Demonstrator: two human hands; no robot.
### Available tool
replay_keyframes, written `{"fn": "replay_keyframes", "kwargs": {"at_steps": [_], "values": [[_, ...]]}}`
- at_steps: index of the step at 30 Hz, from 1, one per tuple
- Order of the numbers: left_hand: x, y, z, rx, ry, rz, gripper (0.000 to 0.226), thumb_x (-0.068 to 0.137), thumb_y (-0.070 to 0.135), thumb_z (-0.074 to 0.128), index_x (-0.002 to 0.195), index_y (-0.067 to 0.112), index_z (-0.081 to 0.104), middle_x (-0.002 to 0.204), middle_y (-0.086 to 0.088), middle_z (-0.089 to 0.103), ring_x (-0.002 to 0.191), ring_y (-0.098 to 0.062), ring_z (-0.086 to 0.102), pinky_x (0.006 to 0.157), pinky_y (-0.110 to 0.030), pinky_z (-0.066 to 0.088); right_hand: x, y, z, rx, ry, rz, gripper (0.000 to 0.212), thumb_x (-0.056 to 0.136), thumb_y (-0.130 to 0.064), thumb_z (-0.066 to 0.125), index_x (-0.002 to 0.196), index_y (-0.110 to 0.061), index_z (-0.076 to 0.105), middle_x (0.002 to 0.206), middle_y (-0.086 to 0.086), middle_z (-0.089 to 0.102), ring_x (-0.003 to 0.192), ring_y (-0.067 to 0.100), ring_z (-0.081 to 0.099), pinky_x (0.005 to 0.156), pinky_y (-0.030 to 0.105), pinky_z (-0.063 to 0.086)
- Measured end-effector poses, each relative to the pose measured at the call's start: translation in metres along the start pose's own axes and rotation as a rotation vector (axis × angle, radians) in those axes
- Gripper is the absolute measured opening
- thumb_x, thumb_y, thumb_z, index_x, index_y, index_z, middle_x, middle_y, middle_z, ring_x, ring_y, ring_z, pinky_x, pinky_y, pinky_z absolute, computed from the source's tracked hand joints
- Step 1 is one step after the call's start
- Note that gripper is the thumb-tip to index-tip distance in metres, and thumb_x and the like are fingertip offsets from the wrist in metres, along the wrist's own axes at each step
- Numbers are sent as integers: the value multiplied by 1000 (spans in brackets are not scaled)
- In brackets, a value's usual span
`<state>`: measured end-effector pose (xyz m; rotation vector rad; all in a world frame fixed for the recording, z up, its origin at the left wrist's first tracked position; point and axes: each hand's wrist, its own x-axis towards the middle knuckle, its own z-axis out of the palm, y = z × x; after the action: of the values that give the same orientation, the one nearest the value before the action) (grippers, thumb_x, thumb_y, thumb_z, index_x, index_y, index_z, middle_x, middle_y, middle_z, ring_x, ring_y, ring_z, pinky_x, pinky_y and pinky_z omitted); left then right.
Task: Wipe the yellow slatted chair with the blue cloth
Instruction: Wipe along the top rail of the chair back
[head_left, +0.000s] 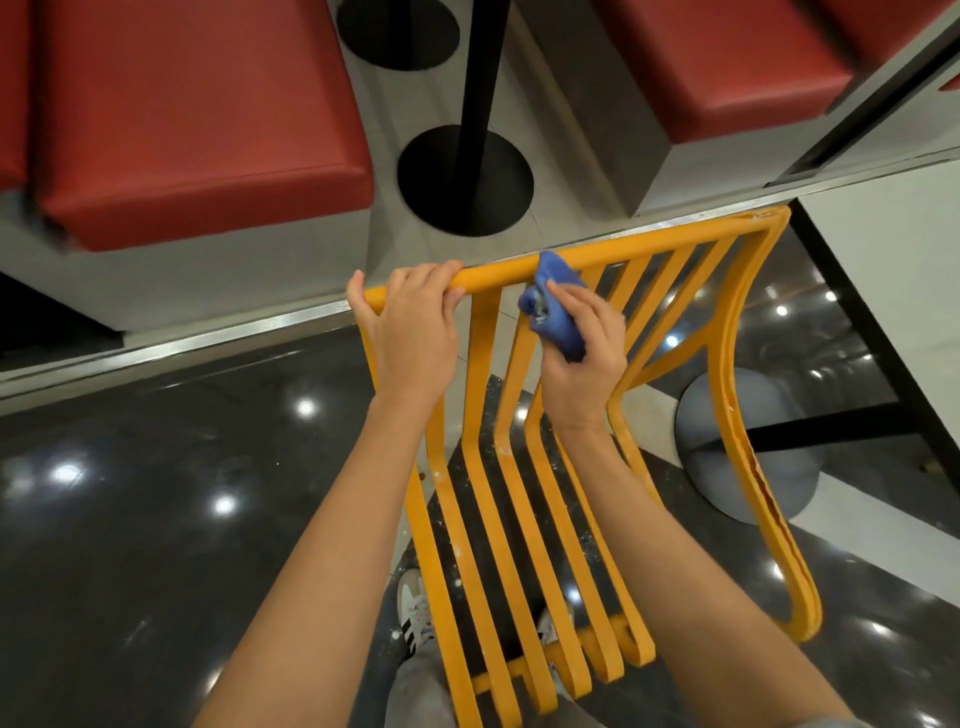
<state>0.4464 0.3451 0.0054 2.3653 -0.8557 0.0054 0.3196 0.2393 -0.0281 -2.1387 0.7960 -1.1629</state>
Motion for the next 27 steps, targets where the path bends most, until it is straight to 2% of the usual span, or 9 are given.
{"fn": "replay_keyframes", "kwargs": {"at_steps": [3, 7, 10, 13, 17, 19, 22, 24, 27], "values": [[0, -1, 1, 15, 3, 6, 29, 103, 27, 43, 126, 29, 60, 118, 10, 64, 118, -14, 52, 116, -50, 5, -15, -4, 18, -47, -166, -30, 39, 80, -9, 75, 117, -1, 66, 116, 14, 65, 107, 25, 61, 91, 34, 54], [0, -2, 1, 10, -3, 16, 29, 104, 27, 43, 127, 29, 60, 119, 11, 64, 118, -14, 51, 116, -49, 3, -23, 1, 41, -124, -247, -15, 34, 77, -6, 77, 109, -5, 67, 112, 10, 67, 102, 24, 64, 87, 31, 55], [0, -2, 0, 8, -8, 16, 30, 104, 28, 42, 128, 30, 60, 119, 11, 63, 119, -13, 51, 116, -49, 3, -40, 12, 37, -230, -409, 42, 26, 80, -14, 74, 105, -10, 67, 103, 5, 66, 90, 23, 64, 72, 30, 53], [-1, -3, -1, -5, -18, 16, 30, 104, 29, 42, 128, 30, 59, 119, 11, 63, 119, -13, 51, 116, -48, 3, -38, 10, 25, -257, -395, 68, 26, 76, -14, 77, 100, -10, 67, 95, 5, 66, 81, 21, 63, 63, 30, 51], [0, -3, -1, -12, -19, 17, 29, 103, 30, 43, 127, 30, 60, 119, 10, 64, 119, -13, 51, 116, -48, 3, 2, -19, 10, -15, -114, -98, 34, 78, -11, 77, 108, 2, 67, 108, 15, 65, 99, 22, 61, 83, 29, 54], [0, -2, -1, -17, -7, 10, 26, 103, 29, 45, 123, 30, 62, 115, 11, 65, 117, -13, 52, 116, -48, 2, 26, -36, 11, -27, -48, -164, 39, 81, -12, 74, 117, 0, 66, 120, 16, 63, 111, 27, 58, 95, 31, 47], [-1, 0, -2, -14, 12, 1, 17, 100, 22, 47, 104, 23, 63, 102, 9, 64, 111, -16, 55, 117, -50, 5, 40, -50, 31, -307, -227, -190, 50, 89, -34, 64, 135, -19, 55, 129, -1, 61, 123, 20, 50, 103, 38, 33], [-3, 0, -2, -7, 13, 4, 14, 98, 18, 46, 94, 20, 59, 94, 8, 60, 107, -17, 55, 117, -51, 8, 38, -44, 41, -369, -382, -215, 53, 96, -46, 51, 144, -22, 44, 126, -4, 60, 125, 17, 49, 111, 42, 26], [-2, -3, -3, -9, 8, 23, 18, 101, 26, 44, 107, 24, 61, 105, 9, 64, 112, -15, 54, 116, -48, 5, 50, -21, 32, -336, -450, -284, 40, 99, -41, 48, 135, -22, 52, 122, -6, 62, 123, 15, 52, 114, 43, 25]]}}
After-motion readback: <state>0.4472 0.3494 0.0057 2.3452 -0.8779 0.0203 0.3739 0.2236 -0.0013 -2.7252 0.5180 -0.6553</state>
